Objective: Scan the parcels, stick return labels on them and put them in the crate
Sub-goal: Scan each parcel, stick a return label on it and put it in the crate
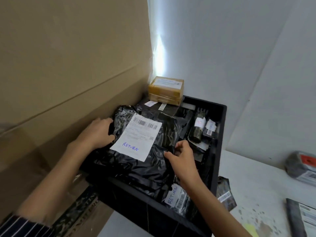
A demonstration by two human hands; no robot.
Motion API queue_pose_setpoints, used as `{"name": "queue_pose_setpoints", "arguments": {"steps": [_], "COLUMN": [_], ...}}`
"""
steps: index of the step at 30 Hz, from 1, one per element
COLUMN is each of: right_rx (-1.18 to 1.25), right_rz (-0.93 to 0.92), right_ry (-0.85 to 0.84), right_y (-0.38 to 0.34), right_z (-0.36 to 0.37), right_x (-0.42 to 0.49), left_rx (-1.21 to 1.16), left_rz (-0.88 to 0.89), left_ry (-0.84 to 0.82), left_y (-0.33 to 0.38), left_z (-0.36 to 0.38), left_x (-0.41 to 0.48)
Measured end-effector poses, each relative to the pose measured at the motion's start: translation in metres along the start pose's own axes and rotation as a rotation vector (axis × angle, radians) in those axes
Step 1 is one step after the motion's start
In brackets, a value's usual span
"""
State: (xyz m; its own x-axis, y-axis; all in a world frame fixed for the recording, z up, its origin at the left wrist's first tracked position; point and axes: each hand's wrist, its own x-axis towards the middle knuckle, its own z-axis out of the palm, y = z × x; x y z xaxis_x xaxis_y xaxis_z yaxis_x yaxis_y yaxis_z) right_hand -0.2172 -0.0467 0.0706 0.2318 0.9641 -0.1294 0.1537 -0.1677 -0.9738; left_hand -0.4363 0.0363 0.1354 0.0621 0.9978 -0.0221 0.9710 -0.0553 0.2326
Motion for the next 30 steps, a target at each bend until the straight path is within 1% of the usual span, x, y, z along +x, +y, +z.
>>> {"name": "queue_pose_setpoints", "arguments": {"steps": [1,3,5,8,9,11,15,17,19,21,24,27,30], "right_rx": [-0.139,-0.402,-0.501,-0.533,-0.533,-0.496,-0.353,-0.267,-0.252,-0.263,-0.318,-0.378,-0.434], "right_rz": [-0.062,-0.185,-0.262,-0.267,-0.269,-0.291,-0.386,-0.451,-0.461,-0.402,-0.295,-0.17,-0.063], "right_ry": [0.002,0.042,0.024,-0.091,-0.106,-0.078,0.066,0.146,0.223,0.281,0.307,0.245,0.171], "right_y": [0.0,0.004,0.008,0.008,0.009,0.007,0.009,0.017,0.033,0.056,0.099,0.144,0.185], "right_z": [-0.001,-0.004,-0.006,-0.01,-0.015,-0.027,-0.069,-0.098,-0.129,-0.159,-0.193,-0.213,-0.219], "right_x": [-0.001,-0.001,-0.003,-0.007,-0.008,-0.01,-0.024,-0.034,-0.044,-0.051,-0.055,-0.049,-0.033], "left_rx": [0.019,-0.017,-0.061,0.007,0.027,-0.043,-0.322,-0.502,-0.675,-0.807,-0.906,-0.874,-0.728], "left_rz": [0.0,0.038,0.093,0.084,0.081,0.109,0.291,0.377,0.449,0.502,0.512,0.448,0.275], "left_ry": [0.02,0.077,0.069,-0.069,-0.082,-0.028,0.163,0.176,0.121,0.031,-0.156,-0.365,-0.492], "left_y": [0.001,0.005,0.013,0.02,0.023,0.033,0.084,0.119,0.156,0.192,0.24,0.271,0.282], "left_z": [0.003,0.01,0.018,0.03,0.032,0.032,0.031,0.036,0.049,0.068,0.108,0.165,0.228], "left_x": [-0.005,-0.014,-0.022,-0.026,-0.028,-0.035,-0.065,-0.086,-0.106,-0.124,-0.142,-0.147,-0.142]}}
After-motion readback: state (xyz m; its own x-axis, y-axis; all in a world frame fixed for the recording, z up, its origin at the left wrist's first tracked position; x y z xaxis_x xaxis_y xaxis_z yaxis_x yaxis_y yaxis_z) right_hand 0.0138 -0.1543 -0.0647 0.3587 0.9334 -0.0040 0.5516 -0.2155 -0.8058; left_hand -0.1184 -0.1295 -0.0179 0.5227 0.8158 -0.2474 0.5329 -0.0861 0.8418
